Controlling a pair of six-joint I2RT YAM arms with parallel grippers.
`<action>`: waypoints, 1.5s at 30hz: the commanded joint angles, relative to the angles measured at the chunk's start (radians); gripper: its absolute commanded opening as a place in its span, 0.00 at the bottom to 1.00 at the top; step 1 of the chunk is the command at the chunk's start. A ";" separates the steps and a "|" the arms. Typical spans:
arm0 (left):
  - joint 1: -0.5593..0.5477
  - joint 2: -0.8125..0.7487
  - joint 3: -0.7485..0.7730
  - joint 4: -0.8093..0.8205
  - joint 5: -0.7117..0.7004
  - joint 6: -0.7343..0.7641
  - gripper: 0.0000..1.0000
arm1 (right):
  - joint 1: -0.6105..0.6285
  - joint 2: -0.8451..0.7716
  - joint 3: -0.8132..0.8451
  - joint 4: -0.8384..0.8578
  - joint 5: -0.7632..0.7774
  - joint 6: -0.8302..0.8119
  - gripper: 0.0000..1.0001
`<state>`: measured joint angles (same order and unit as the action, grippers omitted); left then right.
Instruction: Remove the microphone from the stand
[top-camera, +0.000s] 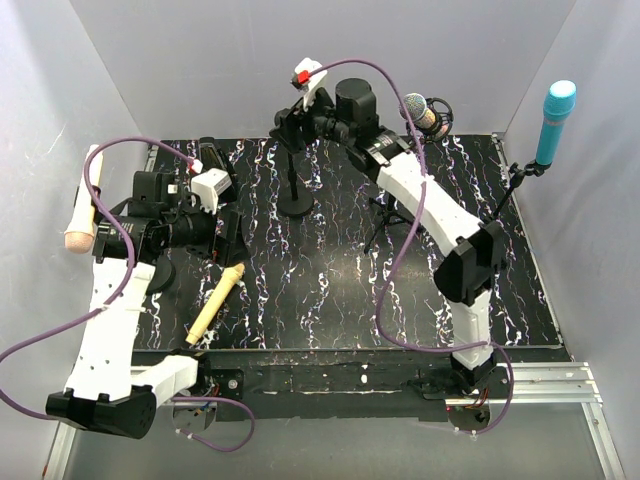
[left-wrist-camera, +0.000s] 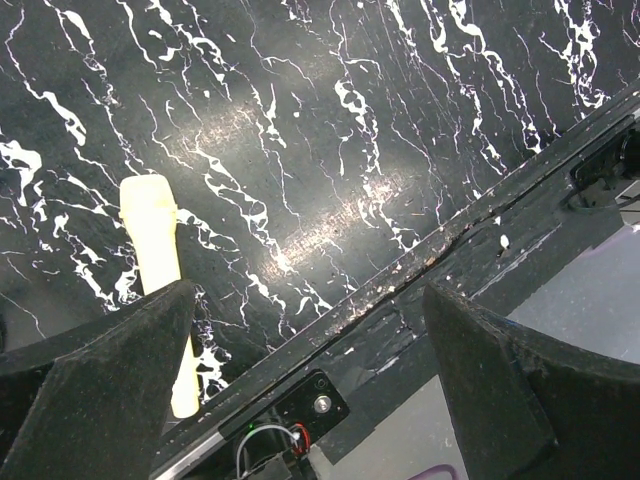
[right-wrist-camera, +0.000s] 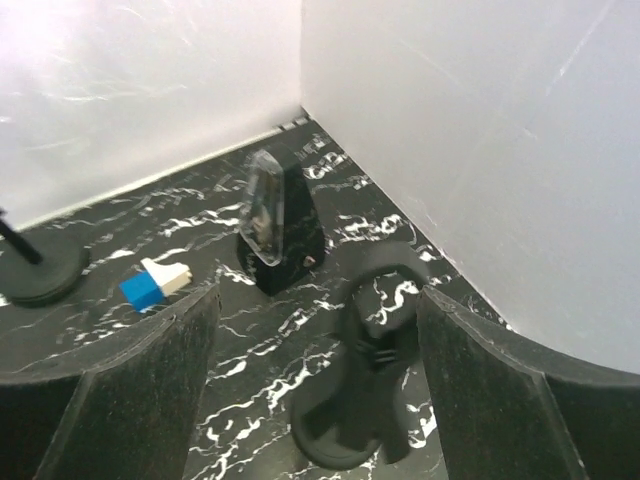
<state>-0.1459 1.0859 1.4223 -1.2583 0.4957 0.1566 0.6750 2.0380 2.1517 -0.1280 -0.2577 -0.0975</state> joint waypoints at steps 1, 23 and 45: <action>0.005 0.029 0.035 -0.022 0.050 0.006 0.98 | 0.009 -0.200 -0.060 0.108 -0.142 0.027 0.86; 0.003 0.175 0.062 0.003 0.250 0.130 0.98 | -0.202 -0.638 -0.086 -0.396 -0.050 -0.110 0.85; 0.000 0.275 0.282 0.137 0.340 0.136 0.98 | -0.492 -0.553 -0.230 -0.453 -0.337 -0.625 0.88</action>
<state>-0.1459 1.3804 1.6424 -1.1751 0.7513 0.3050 0.1894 1.4418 1.9141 -0.6277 -0.5205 -0.6106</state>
